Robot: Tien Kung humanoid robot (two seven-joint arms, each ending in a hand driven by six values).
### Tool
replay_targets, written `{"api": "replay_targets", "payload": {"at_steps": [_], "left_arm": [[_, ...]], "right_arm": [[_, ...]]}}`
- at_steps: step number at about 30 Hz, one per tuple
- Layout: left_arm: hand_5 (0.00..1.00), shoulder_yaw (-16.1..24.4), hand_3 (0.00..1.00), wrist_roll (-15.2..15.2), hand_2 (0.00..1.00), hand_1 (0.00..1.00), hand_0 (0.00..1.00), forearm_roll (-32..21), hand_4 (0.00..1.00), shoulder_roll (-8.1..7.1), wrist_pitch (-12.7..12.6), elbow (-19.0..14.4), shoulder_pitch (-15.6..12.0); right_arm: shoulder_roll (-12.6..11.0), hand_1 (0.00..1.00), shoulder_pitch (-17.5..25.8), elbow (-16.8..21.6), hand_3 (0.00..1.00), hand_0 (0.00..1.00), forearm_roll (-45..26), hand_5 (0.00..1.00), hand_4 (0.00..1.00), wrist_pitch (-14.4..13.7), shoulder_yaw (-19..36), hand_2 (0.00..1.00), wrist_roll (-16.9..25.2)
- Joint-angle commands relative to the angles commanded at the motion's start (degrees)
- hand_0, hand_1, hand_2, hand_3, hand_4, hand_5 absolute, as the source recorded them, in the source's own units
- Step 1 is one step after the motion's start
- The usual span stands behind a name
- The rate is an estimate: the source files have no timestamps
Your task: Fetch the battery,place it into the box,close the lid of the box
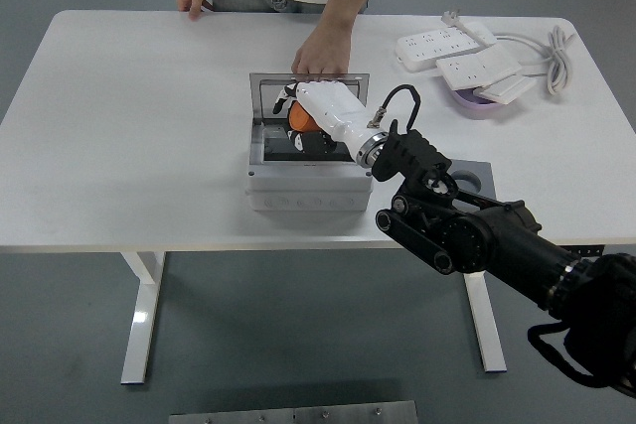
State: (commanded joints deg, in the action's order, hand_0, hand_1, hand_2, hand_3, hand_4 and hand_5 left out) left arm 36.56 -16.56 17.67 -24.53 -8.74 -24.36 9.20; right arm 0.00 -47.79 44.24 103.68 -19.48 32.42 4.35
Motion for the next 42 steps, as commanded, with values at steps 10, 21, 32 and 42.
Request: {"api": "replay_targets", "payload": {"at_steps": [10, 21, 32, 42], "left_arm": [[0.059, 0.1, 0.559, -0.1, 0.569, 0.714, 0.639, 0.1, 0.652, 0.06, 0.0, 0.0, 0.0], [0.057, 0.3, 0.559, -0.3, 0.569, 0.714, 0.639, 0.6, 0.653, 0.22, 0.1, 0.0, 0.2], [0.053, 0.4, 0.557, -0.3, 0.568, 0.714, 0.639, 0.6, 0.654, 0.29, 0.0, 0.0, -0.2], [0.049, 0.2, 0.557, -0.2, 0.565, 0.713, 0.639, -0.1, 0.658, 0.50, -0.2, -0.1, -1.2]], "right_arm": [[0.0, 0.533, -0.1, 0.2, 0.627, 0.532, -0.4, 0.002, 0.592, -0.6, 0.1, 0.569, 0.2], [0.0, 0.510, -0.1, 0.0, 0.624, 0.506, -1.8, 0.002, 0.629, -0.5, 0.1, 0.567, 1.0], [0.0, 0.495, 0.1, 0.9, 0.620, 0.489, -3.0, 0.014, 0.678, -0.1, 0.2, 0.558, 1.3], [-2.7, 0.484, -0.5, 9.6, 0.622, 0.488, -3.0, 0.232, 0.897, 3.5, 2.8, 0.537, -2.3]]}}
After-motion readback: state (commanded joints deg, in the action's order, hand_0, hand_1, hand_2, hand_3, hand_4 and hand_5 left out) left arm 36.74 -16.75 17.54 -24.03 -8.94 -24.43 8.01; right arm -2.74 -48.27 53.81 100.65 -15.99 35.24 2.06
